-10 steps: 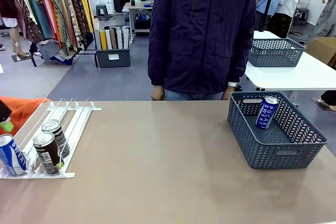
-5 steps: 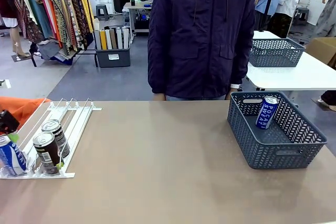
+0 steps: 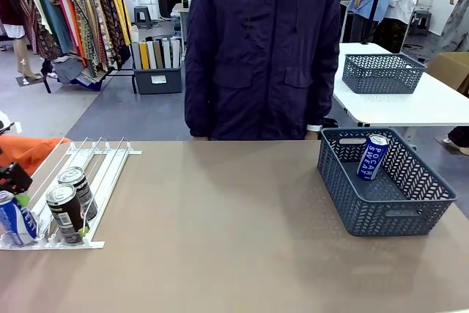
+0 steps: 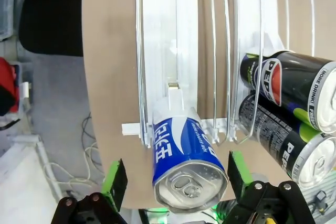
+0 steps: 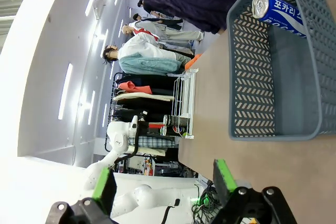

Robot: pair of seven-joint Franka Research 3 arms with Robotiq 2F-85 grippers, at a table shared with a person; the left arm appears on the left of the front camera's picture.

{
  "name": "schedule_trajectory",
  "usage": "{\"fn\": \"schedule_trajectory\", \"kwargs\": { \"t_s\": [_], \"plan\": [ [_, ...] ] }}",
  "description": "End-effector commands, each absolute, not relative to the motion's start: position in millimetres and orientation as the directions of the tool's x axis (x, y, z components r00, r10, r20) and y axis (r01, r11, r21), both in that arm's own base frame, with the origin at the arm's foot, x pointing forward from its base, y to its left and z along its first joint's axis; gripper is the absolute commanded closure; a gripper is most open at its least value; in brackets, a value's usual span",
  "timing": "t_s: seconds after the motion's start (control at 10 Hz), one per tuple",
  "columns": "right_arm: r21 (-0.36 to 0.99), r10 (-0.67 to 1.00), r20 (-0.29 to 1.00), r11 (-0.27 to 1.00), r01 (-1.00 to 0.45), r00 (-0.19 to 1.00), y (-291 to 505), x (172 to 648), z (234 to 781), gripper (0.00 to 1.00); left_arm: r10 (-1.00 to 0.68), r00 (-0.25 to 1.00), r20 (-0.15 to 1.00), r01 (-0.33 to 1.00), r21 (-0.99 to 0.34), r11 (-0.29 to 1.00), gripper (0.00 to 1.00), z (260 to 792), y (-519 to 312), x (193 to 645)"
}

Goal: Retrieve and store the cans from the dispenser.
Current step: Pick up the last remaining can from one row of the Automatic Can Dispenser and place it in the middle of the table.

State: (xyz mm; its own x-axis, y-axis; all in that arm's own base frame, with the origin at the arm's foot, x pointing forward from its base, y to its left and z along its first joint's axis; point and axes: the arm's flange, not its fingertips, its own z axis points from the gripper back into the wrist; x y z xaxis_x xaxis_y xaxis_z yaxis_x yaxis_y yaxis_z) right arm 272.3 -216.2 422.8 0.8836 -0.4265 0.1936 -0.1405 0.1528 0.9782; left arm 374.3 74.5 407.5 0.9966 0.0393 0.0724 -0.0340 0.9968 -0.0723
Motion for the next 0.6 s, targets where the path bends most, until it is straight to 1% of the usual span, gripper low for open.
{"fn": "schedule_trajectory", "kwargs": {
  "t_s": [0.0,0.1,0.2,0.5],
  "plan": [
    [0.974,-0.427,0.217,0.154,-0.166,0.878,-217.1,273.8,425.4,0.0,0.051,0.996,0.077,-0.048,-0.039,0.998,0.0,398.4,71.7,368.2],
    [0.974,-0.427,0.217,0.154,-0.166,0.878,-217.1,273.8,425.4,0.0,0.049,0.996,0.072,-0.046,-0.043,0.998,0.47,398.8,71.5,367.4],
    [0.974,-0.427,0.217,0.154,-0.166,0.878,-217.1,273.8,425.4,0.0,0.046,0.997,0.065,-0.043,-0.052,0.998,1.0,398.9,71.8,366.6],
    [0.974,-0.427,0.217,0.154,-0.166,0.878,-217.1,273.8,425.4,0.0,0.034,0.998,0.061,-0.03,-0.055,0.998,1.0,399.2,71.2,365.7]
  ]
}}
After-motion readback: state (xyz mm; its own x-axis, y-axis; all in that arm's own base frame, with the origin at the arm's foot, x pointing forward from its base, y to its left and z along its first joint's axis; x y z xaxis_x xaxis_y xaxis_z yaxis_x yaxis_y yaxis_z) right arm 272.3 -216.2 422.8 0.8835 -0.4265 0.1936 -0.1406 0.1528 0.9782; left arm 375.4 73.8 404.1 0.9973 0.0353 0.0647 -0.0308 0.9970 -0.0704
